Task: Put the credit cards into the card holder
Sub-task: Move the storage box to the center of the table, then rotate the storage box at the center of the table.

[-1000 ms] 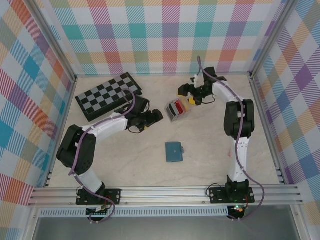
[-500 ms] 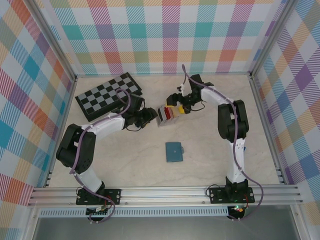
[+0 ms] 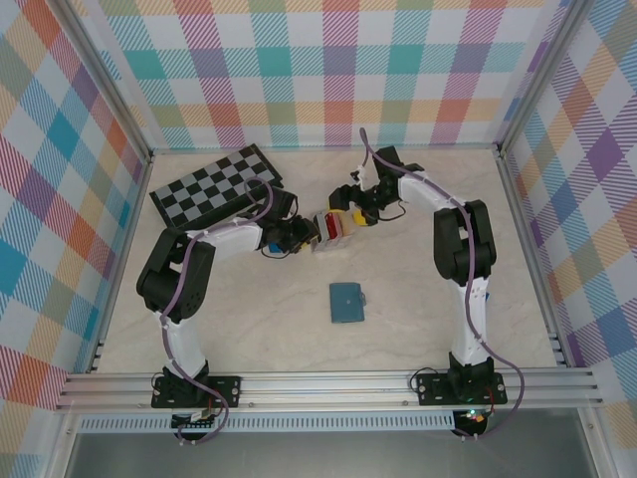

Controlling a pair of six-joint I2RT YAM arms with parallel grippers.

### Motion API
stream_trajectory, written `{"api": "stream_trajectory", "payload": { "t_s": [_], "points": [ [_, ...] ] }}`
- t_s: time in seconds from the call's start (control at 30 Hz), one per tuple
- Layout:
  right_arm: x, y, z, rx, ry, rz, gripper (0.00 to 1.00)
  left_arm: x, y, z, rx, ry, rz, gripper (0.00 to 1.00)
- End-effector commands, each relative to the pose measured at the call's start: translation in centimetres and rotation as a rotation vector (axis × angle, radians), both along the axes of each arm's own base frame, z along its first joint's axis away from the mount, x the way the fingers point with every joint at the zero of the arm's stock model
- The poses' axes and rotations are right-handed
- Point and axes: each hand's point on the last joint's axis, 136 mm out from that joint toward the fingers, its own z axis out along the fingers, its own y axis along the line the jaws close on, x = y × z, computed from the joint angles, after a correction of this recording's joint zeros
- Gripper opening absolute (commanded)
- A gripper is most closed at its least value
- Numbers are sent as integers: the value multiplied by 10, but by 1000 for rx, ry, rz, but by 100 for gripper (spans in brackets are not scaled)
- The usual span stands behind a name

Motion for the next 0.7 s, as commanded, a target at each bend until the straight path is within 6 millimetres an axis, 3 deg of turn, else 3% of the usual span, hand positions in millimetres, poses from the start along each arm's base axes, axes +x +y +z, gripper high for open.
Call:
{"api": "stream_trajectory", "payload": {
  "t_s": [0.0, 0.3, 0.43, 0.53, 0.67],
  "points": [
    [3, 7, 10, 41, -9, 19, 93, 1, -10, 3, -85, -1, -16, 32],
    [-12, 11, 8, 99, 30, 87, 90, -20, -37, 6, -182, 14, -85, 30],
    [-18, 9, 10, 96, 38, 92, 89, -29, -39, 7, -182, 17, -92, 30],
    [-17, -1, 9, 8, 1, 63, 89, -33, -28, 8, -133, 9, -72, 31],
    [1, -34, 9, -231, -107, -37, 90, -35, -14, 11, -70, -13, -47, 35]
  ]
}}
